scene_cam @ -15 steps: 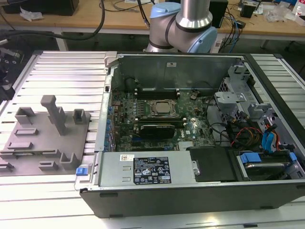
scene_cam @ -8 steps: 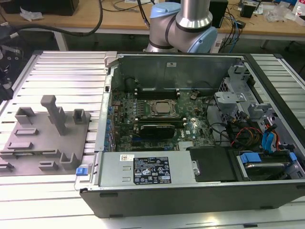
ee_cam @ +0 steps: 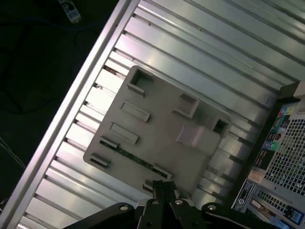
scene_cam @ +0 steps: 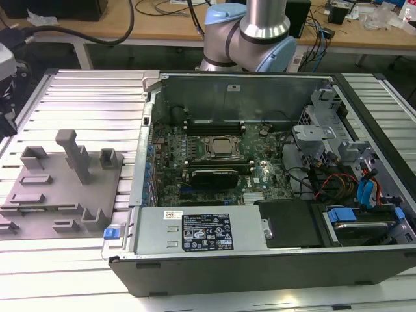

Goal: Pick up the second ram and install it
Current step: 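Pick up the second ram and move it above second insertion slot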

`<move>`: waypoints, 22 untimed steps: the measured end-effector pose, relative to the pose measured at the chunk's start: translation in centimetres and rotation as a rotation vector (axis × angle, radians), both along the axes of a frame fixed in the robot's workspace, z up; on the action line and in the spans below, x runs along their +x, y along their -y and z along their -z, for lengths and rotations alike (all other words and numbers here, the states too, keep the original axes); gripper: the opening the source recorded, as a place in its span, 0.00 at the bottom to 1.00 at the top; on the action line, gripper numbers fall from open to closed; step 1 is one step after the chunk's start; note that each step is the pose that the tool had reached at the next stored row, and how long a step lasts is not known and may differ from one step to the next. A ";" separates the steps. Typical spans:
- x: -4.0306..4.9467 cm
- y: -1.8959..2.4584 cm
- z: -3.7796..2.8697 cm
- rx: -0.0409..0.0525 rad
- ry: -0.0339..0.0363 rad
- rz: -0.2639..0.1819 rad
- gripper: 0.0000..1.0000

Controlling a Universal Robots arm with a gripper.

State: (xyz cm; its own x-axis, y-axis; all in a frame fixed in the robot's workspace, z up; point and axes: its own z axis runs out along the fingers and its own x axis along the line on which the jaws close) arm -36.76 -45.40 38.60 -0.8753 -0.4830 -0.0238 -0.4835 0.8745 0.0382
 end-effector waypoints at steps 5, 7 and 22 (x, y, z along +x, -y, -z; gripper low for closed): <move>0.00 0.00 0.00 0.0000 0.0000 -0.094 0.11; 0.00 0.00 0.00 0.0000 0.0000 -0.132 0.11; 0.00 0.00 0.00 0.0000 0.0000 -0.361 0.11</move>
State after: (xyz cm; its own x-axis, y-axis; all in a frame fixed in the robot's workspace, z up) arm -36.76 -45.40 38.59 -0.6480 -0.7613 -0.0238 -0.7616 0.6470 0.0382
